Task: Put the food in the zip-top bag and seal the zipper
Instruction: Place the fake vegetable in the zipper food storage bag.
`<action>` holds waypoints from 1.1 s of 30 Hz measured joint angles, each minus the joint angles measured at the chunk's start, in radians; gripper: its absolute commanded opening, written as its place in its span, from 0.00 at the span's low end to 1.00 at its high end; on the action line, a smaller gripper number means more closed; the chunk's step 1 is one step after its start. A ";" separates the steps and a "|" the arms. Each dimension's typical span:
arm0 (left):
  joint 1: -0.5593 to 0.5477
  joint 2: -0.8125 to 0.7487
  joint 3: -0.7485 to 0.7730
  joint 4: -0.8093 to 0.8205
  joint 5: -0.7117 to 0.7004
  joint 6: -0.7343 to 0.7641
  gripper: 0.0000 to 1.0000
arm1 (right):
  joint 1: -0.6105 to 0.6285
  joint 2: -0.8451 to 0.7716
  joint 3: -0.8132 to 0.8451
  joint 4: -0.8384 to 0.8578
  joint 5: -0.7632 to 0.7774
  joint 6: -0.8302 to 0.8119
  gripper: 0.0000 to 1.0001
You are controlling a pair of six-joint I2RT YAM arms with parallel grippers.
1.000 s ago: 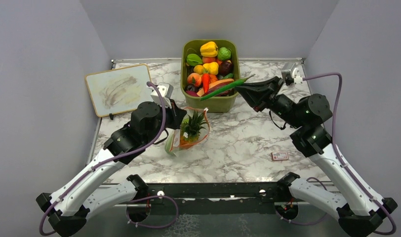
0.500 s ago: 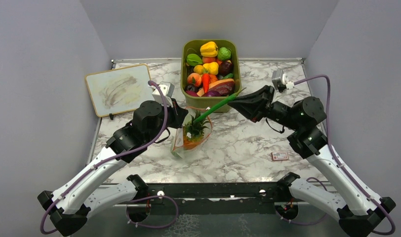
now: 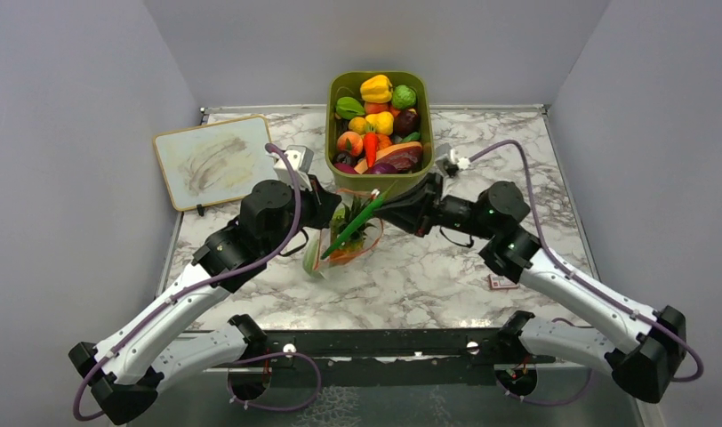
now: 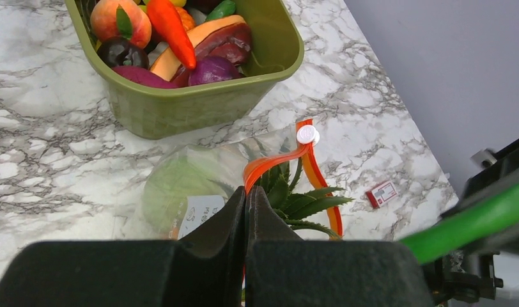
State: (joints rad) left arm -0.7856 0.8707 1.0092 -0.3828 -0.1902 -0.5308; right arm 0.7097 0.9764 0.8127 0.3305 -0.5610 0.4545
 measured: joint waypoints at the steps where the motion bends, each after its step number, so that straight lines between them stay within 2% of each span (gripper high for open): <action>1: 0.000 0.002 0.000 0.002 0.001 -0.002 0.00 | 0.031 0.022 0.004 0.004 0.011 -0.010 0.01; 7: 0.000 0.012 -0.002 0.008 0.010 -0.011 0.00 | 0.171 0.128 0.012 0.015 0.092 -0.089 0.01; 8: 0.000 0.012 -0.002 0.008 0.019 -0.014 0.00 | 0.220 0.151 0.012 0.015 0.164 -0.163 0.01; 18: 0.000 0.021 -0.002 0.006 0.026 -0.015 0.00 | 0.257 0.183 0.015 0.066 0.178 -0.390 0.01; 26: 0.000 0.021 0.021 -0.001 0.026 -0.018 0.00 | 0.267 0.233 0.035 -0.027 0.145 -0.513 0.01; 30: 0.000 0.021 0.025 -0.002 0.027 -0.024 0.00 | 0.277 0.266 0.060 -0.089 0.136 -0.543 0.13; 33: 0.000 0.021 0.025 -0.003 0.027 -0.029 0.00 | 0.281 0.285 0.075 -0.123 0.136 -0.549 0.30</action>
State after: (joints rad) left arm -0.7853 0.8921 1.0340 -0.3859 -0.1631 -0.5594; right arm 0.9905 1.2617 0.8875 0.2073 -0.4248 -0.0944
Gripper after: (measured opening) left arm 0.015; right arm 0.166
